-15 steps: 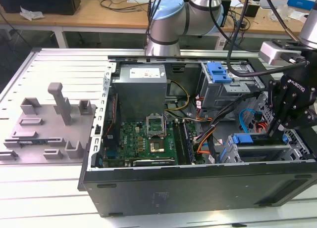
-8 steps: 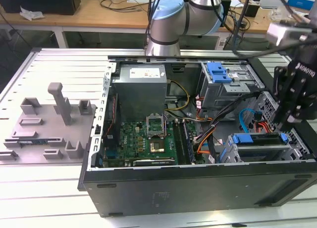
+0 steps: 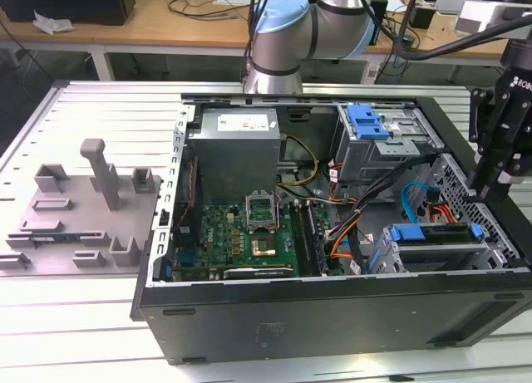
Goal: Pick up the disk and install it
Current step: 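Insert the first disk wire, then insert the second disk wire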
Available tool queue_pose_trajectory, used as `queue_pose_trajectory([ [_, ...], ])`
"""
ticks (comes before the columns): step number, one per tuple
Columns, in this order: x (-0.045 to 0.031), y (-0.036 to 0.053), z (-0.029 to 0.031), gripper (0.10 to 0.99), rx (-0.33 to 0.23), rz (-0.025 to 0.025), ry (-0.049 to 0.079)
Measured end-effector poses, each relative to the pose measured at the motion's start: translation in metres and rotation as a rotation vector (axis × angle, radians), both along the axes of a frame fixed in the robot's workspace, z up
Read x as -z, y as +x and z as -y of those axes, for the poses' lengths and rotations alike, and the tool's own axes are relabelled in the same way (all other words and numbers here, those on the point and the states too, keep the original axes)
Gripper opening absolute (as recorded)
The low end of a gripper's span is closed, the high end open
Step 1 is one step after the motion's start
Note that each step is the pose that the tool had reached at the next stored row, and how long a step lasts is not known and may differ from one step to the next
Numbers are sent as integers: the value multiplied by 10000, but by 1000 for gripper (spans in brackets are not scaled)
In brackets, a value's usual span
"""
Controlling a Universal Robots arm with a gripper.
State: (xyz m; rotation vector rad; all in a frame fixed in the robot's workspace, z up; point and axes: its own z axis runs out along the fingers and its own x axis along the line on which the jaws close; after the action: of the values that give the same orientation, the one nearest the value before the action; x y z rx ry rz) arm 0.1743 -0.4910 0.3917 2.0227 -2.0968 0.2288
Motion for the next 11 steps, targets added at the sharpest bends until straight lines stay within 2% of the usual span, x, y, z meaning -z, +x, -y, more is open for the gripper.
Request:
queue_pose_trajectory([
  [1, -1, 0, -1, 216, 0, 0, -3],
  [4, -1, 0, -3, 216, 0, 0, -5],
  [7, 1, 4, -105, 216, -6, -5, -37],
  [9, 0, 4, -205, 216, -7, -29, -138],
  [11, 9, -5, -286, 216, -8, -26, -189],
])
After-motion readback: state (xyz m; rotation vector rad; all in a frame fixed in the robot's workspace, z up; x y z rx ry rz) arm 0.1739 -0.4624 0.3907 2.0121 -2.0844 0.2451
